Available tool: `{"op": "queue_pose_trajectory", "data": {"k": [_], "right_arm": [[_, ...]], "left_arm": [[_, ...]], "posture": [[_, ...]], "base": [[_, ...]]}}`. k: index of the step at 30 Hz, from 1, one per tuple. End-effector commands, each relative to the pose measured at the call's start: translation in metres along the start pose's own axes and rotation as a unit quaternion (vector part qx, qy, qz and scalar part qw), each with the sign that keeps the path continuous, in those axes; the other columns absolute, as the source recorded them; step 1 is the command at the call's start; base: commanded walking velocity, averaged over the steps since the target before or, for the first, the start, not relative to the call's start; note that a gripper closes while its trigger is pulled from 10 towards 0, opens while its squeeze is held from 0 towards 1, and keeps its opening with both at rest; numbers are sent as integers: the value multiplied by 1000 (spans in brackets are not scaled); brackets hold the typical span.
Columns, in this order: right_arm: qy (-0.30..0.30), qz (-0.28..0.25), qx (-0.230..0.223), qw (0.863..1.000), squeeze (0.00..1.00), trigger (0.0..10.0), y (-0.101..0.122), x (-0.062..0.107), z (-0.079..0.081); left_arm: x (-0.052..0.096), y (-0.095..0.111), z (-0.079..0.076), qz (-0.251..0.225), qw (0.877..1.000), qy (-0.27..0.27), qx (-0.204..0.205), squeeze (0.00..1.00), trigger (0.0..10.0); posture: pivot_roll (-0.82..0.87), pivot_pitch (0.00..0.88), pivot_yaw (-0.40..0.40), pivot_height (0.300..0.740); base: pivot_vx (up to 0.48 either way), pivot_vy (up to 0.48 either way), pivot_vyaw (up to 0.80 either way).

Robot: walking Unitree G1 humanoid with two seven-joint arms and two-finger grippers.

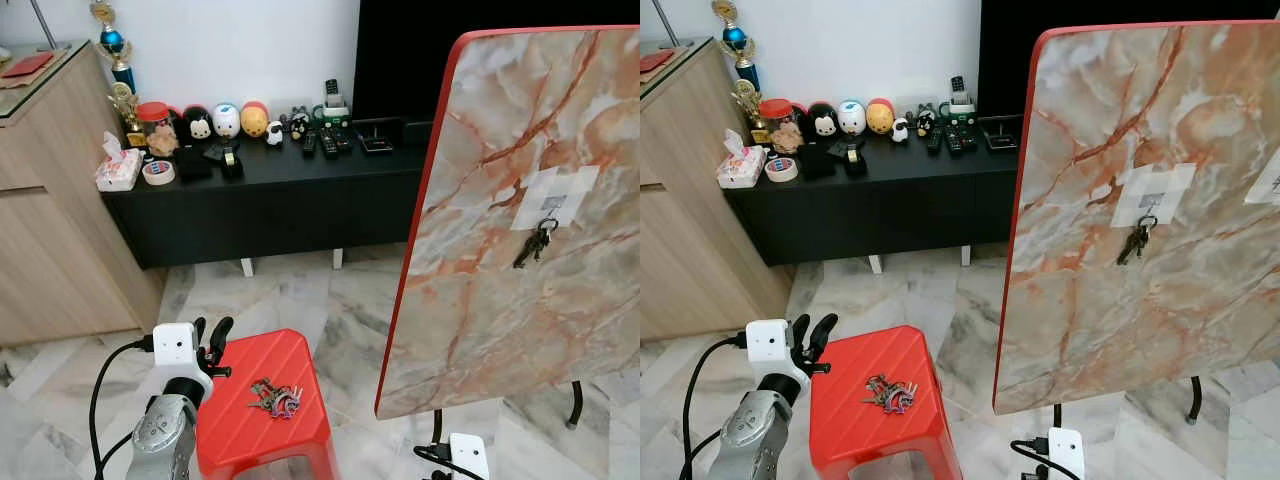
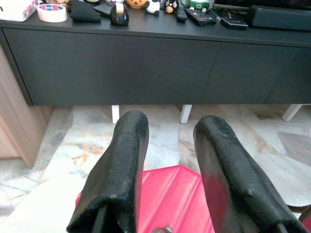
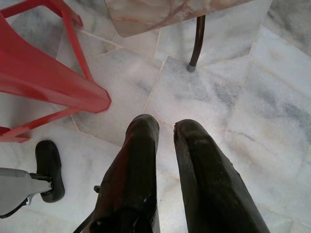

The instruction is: Hang keys on a hook

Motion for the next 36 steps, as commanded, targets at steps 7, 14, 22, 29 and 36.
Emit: {"op": "queue_pose_trajectory", "data": {"k": [7,14,22,29,36], "right_arm": [[-4,6,5,1000,0,10000,-2,0,-1],[2,-4,1,1000,0,10000,0,0,0],[0,-1,5,1000,0,10000,-1,0,-1],[0,-1,4,1000,0,10000,-1,0,-1],[-1,-1,4,1000,0,10000,-1,0,-1]], "left_arm": [[1,1,-2,1,1000,-5,5,0,10000],[1,1,-2,2,1000,-7,6,0,10000],[2,0,-3,4,1000,-9,6,0,10000],[3,-1,-3,4,1000,-9,7,0,10000],[4,0,-6,1,1000,-13,14,0,10000]], "posture": [[42,0,-20,645],[41,0,-20,615],[42,0,-22,615],[41,0,-23,615],[41,7,-24,615]], "base": [[0,0,0],[0,0,0],[0,0,0],[0,0,0],[0,0,0]]}}
Point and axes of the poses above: a point about 5 cm out from each wrist's last joint towards the gripper, its own x axis pointing back from the gripper into the wrist, its own y axis along the axis of the wrist's last joint, z = x × y, the point moved 5 cm from there along -x, pointing out of the wrist towards the gripper, and after that the axes turned 6 degrees about -x, right-handed, at the moved point
